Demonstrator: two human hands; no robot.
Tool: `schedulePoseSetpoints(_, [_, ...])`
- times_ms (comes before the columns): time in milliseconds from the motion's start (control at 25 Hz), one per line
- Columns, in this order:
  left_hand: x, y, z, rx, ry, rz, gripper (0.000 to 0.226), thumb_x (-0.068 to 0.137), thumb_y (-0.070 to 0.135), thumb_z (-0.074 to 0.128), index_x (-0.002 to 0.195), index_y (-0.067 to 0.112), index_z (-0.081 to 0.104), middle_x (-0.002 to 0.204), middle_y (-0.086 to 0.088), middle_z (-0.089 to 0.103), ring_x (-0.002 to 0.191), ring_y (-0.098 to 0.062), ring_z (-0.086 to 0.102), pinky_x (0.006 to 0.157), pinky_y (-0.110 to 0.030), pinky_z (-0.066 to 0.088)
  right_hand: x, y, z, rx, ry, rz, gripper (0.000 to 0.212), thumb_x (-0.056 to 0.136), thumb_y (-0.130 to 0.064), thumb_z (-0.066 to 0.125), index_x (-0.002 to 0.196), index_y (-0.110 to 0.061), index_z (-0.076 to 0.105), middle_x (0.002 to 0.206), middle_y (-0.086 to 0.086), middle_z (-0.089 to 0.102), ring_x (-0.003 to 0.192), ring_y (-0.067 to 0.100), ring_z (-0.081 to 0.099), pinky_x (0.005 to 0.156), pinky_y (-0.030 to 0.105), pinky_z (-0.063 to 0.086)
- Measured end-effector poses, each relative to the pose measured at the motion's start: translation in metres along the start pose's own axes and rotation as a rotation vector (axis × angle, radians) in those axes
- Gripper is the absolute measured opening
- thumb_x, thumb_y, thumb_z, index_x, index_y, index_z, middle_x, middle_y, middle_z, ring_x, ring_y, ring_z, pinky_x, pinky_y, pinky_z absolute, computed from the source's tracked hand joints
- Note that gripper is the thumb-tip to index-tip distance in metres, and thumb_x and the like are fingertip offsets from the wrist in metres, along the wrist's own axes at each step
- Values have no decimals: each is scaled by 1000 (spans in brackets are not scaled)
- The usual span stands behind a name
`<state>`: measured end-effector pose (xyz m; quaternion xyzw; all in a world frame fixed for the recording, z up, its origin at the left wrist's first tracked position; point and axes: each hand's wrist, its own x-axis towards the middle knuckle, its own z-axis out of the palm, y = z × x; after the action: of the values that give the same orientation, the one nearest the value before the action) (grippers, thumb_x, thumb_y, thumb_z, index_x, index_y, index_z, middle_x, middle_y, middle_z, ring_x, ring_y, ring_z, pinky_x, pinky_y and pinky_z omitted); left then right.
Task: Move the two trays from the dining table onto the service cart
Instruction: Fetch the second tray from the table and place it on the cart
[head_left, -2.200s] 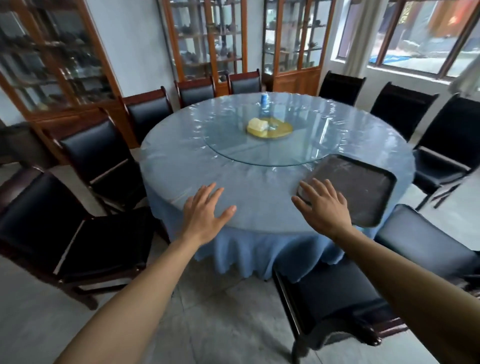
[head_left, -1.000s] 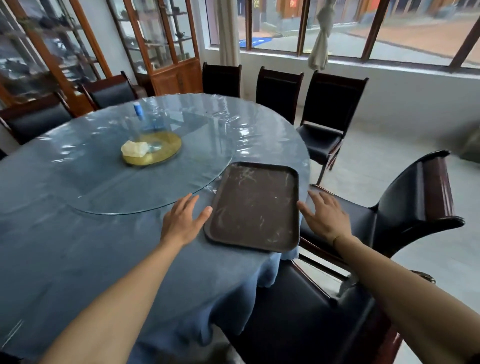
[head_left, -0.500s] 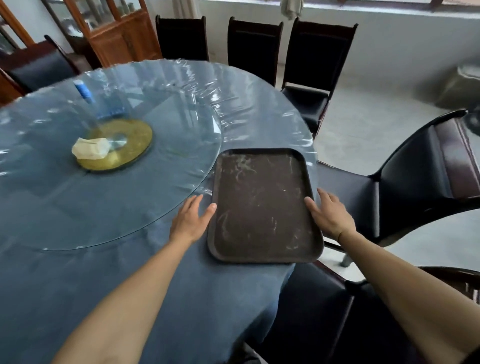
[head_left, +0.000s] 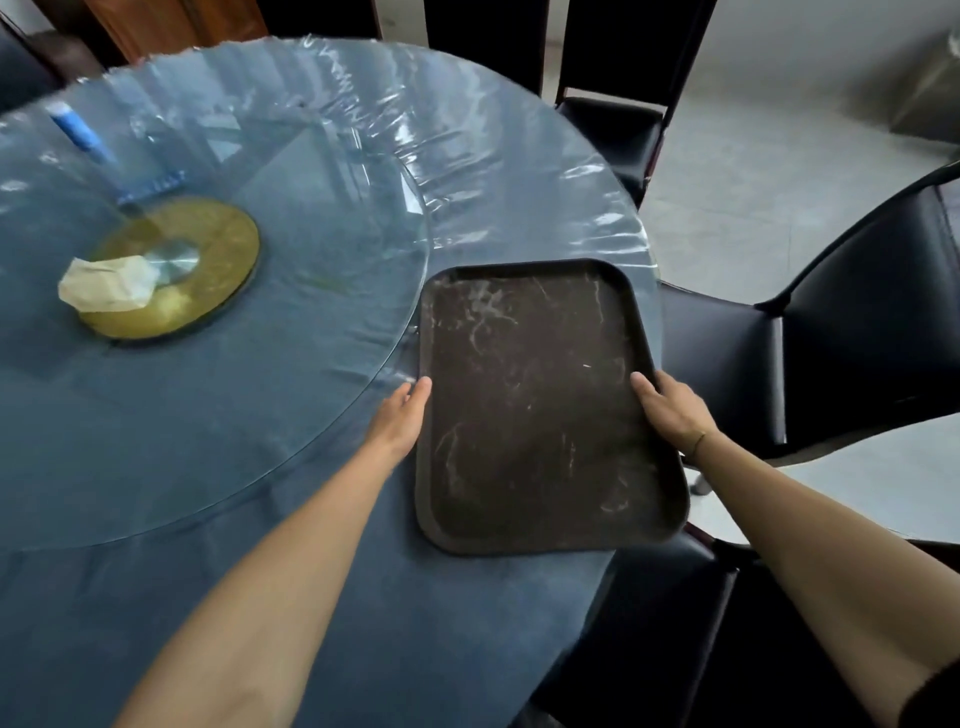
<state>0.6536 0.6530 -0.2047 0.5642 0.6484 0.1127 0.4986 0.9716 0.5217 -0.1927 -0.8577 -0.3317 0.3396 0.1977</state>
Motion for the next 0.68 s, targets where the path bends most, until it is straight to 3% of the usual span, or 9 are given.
schedulePoseSetpoints(160, [13,3,4,-128,-8,-57,58,99,52,40,146,18,44,152,-6,44,135,-28,44,109,-48,38,18,-6,3,58,7,43,65,98,-49,42,149,-9,36,149,19,45,133,37,44,112,44,35])
schedulePoseSetpoints(280, [19,7,5,-173,-26,-126,60,98,56,40,146,20,44,149,-4,45,130,-26,47,86,-38,44,31,-8,5,134,-12,72,66,98,-48,45,150,-9,33,151,17,42,136,36,41,114,44,32])
schedulePoseSetpoints(320, [22,8,5,-171,-31,-134,61,97,57,40,146,20,45,149,-3,45,130,-26,47,86,-38,44,35,-8,6,152,-14,91,65,98,-47,45,149,-8,36,149,18,44,133,36,44,113,44,34])
schedulePoseSetpoints(480, [34,7,11,-99,-3,-123,65,97,57,40,145,13,45,154,-7,41,137,-28,41,111,-50,36,43,-4,4,177,-28,165,67,97,-49,45,145,-3,39,148,21,42,130,40,46,111,46,36])
schedulePoseSetpoints(680, [31,21,10,-171,-72,-283,79,88,72,39,151,24,35,157,-4,36,140,-30,37,109,-53,33,47,-5,-1,193,-60,186,71,96,-54,42,147,-6,38,149,19,44,132,38,45,113,46,35])
